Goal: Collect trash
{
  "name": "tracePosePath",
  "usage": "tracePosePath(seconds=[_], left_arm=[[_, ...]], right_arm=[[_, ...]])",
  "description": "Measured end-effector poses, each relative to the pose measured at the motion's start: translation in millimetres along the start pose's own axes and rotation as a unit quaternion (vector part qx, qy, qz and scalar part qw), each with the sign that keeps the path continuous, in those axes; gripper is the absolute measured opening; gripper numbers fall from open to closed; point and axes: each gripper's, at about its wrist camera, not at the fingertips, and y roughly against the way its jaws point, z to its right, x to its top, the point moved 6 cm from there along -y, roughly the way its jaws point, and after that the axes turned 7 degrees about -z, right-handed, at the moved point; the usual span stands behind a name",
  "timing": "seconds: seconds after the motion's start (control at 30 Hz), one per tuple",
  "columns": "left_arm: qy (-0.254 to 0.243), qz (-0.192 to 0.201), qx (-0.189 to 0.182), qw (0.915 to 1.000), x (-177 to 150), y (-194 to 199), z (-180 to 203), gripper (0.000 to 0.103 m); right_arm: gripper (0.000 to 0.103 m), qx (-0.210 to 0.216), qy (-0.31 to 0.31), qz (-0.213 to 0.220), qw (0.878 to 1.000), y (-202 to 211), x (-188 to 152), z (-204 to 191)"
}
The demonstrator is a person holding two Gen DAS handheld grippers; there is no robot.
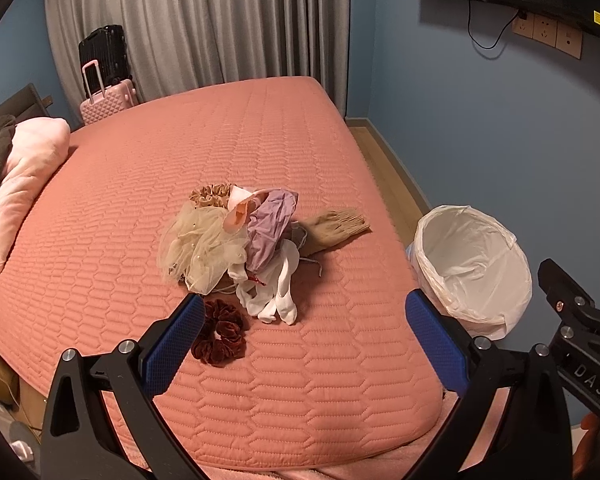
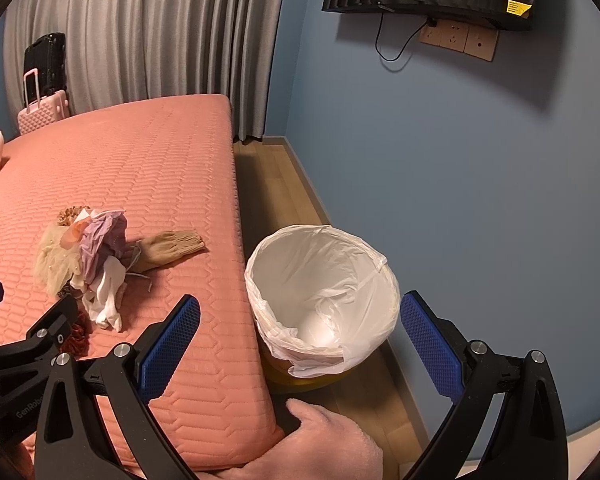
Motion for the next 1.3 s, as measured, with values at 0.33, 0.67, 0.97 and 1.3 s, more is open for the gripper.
tracePosePath(seconds=[0.33, 0.67, 0.97, 1.3], left_arm=[[0.016, 0.01, -0.014, 0.9997, 4.6, -4.3, -10.9, 0.096], [0.016, -0.01, -0.036, 0.9992, 6.7, -19.9, -23.4, 0.096], [0.046, -0.045, -0.03, 0.9975, -1.1, -59.7, -71.1, 0.096], [0.112, -0.111, -0.037, 0.9867, -25.1, -121.7, -144.1, 0.089]], right_arm=[[0.097, -0.003, -0.008, 0.006, 1.0, 1.0, 5.2, -6.1], [0.097, -0.007, -0.01, 0.004, 1.0, -4.3, 9.4, -19.1], [0.097, 0.035, -0.005, -0.012, 0.999, -25.1, 12.7, -57.6], [0.097, 0.093, 0.001, -0.044, 0.995, -61.6, 15.3, -123.2]])
